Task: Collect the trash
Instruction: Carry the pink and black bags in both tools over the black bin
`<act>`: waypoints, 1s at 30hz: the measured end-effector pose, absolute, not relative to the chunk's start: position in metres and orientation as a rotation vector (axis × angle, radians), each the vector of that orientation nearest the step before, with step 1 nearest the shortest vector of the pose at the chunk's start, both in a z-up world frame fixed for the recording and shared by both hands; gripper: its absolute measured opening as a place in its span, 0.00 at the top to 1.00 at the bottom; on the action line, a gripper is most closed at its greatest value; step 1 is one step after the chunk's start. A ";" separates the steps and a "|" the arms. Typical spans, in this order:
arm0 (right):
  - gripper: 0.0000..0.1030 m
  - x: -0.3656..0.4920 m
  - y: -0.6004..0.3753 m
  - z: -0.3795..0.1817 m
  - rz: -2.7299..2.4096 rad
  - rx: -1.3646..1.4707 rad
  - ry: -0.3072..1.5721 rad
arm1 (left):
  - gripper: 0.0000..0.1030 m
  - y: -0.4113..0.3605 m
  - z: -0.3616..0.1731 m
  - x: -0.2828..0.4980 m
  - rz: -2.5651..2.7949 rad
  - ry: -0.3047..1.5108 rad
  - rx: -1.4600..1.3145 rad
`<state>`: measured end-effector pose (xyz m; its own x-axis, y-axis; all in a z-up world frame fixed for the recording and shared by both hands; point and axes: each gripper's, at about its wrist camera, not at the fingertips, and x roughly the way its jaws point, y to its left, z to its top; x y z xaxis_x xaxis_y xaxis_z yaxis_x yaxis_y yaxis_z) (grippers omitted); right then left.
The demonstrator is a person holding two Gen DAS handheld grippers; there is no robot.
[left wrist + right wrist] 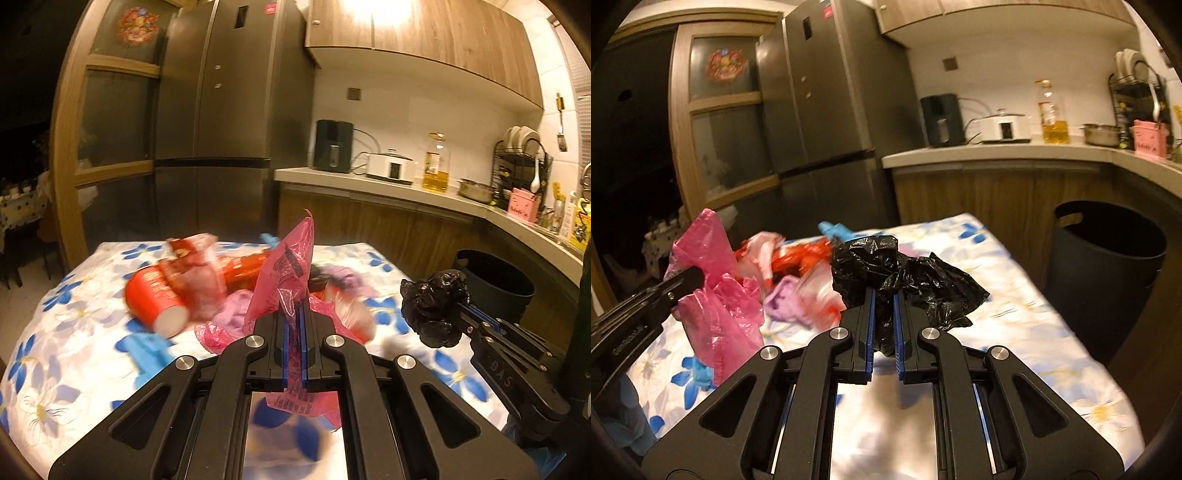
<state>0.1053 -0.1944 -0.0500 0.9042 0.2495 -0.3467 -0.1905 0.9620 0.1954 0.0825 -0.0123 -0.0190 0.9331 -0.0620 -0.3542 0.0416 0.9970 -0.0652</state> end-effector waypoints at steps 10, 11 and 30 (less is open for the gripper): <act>0.92 0.104 -0.270 -0.031 0.078 0.195 0.308 | 0.96 -0.097 0.008 0.114 -0.227 0.345 -0.020; 0.92 0.104 -0.279 -0.030 0.060 0.198 0.302 | 0.96 -0.105 0.010 0.117 -0.242 0.343 -0.018; 0.91 0.146 -0.404 -0.010 -0.163 0.211 0.233 | 0.96 -0.272 0.025 0.194 -0.508 0.261 0.024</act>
